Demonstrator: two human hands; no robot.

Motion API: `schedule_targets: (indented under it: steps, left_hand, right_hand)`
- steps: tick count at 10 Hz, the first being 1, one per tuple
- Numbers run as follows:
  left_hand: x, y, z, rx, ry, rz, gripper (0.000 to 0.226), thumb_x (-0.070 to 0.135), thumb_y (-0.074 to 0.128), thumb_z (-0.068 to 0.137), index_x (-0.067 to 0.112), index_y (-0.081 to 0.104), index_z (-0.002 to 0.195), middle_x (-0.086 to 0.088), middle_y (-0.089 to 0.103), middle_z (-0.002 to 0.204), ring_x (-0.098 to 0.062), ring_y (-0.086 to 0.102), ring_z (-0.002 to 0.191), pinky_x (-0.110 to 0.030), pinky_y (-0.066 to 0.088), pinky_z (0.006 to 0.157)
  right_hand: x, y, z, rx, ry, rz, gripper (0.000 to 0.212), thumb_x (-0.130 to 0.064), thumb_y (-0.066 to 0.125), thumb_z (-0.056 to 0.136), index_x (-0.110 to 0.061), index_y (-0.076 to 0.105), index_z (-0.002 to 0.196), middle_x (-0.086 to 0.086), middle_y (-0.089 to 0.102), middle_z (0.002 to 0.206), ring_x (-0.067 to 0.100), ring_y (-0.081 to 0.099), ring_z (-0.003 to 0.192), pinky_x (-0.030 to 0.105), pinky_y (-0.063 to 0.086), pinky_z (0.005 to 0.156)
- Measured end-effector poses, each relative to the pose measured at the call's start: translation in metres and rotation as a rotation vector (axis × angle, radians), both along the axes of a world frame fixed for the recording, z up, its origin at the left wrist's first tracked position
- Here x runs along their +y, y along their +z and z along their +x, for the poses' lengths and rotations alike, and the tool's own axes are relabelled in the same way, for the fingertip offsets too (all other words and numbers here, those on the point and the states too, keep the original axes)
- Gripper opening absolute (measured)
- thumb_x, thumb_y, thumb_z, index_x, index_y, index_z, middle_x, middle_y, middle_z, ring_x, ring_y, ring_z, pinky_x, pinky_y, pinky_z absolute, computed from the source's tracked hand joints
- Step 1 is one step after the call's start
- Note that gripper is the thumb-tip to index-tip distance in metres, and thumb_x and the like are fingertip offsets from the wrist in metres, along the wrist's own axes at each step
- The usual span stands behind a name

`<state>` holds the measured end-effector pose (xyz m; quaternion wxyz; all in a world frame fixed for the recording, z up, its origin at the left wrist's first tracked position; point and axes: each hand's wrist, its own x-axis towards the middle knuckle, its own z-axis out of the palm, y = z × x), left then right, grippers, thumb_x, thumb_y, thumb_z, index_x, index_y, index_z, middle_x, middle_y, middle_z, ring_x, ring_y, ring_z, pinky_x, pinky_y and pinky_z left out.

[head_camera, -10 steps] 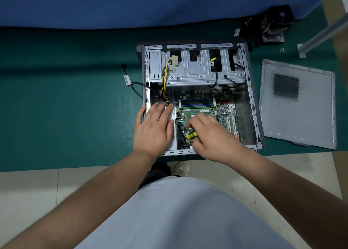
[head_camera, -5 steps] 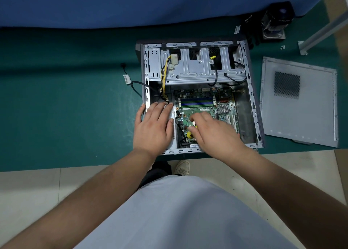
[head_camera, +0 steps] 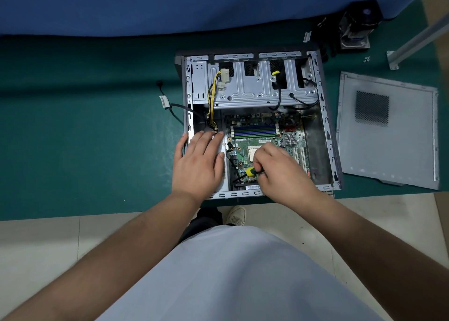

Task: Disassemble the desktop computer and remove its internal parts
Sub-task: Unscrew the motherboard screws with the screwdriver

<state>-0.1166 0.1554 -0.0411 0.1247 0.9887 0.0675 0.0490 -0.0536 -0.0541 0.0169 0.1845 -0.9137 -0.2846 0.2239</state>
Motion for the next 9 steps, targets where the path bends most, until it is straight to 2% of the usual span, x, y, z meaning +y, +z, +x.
schedule_targets:
  steps: [3, 6, 8, 9]
  left_hand:
    - [0.0, -0.002, 0.0, -0.003, 0.005, -0.007, 0.046, 0.038, 0.039, 0.104, 0.027, 0.049, 0.147, 0.005, 0.055, 0.144, -0.018, 0.045, 0.14, -0.046, 0.014, 0.126]
    - [0.001, 0.001, 0.0, 0.002, -0.006, -0.016, 0.046, 0.037, 0.04, 0.104, 0.026, 0.05, 0.147, 0.004, 0.056, 0.143, -0.019, 0.045, 0.139, -0.046, 0.014, 0.126]
    - [0.001, 0.003, 0.0, -0.003, -0.009, -0.021, 0.046, 0.037, 0.039, 0.103, 0.026, 0.051, 0.146, 0.004, 0.057, 0.143, -0.018, 0.046, 0.138, -0.045, 0.013, 0.126]
    - [0.0, 0.007, 0.0, 0.008, -0.007, -0.04, 0.047, 0.038, 0.038, 0.104, 0.027, 0.051, 0.147, 0.004, 0.056, 0.144, -0.017, 0.045, 0.139, -0.045, 0.012, 0.126]
  right_hand:
    - [-0.006, -0.005, -0.005, 0.003, -0.069, 0.035, 0.028, 0.001, 0.057, 0.082, -0.023, 0.045, 0.088, -0.006, 0.043, 0.104, 0.014, 0.039, 0.097, 0.03, 0.034, 0.076]
    - [-0.011, -0.003, -0.004, -0.005, -0.108, 0.076, 0.027, 0.001, 0.057, 0.08, -0.022, 0.045, 0.087, -0.007, 0.041, 0.099, 0.018, 0.042, 0.095, 0.032, 0.035, 0.074]
    - [-0.017, 0.002, -0.002, -0.023, -0.162, 0.134, 0.026, 0.001, 0.059, 0.077, -0.022, 0.048, 0.084, -0.007, 0.044, 0.096, 0.016, 0.045, 0.086, 0.028, 0.033, 0.069]
    - [-0.023, 0.01, 0.003, -0.042, -0.222, 0.178, 0.027, 0.0, 0.06, 0.076, -0.024, 0.047, 0.081, -0.007, 0.047, 0.096, 0.004, 0.048, 0.082, 0.022, 0.034, 0.065]
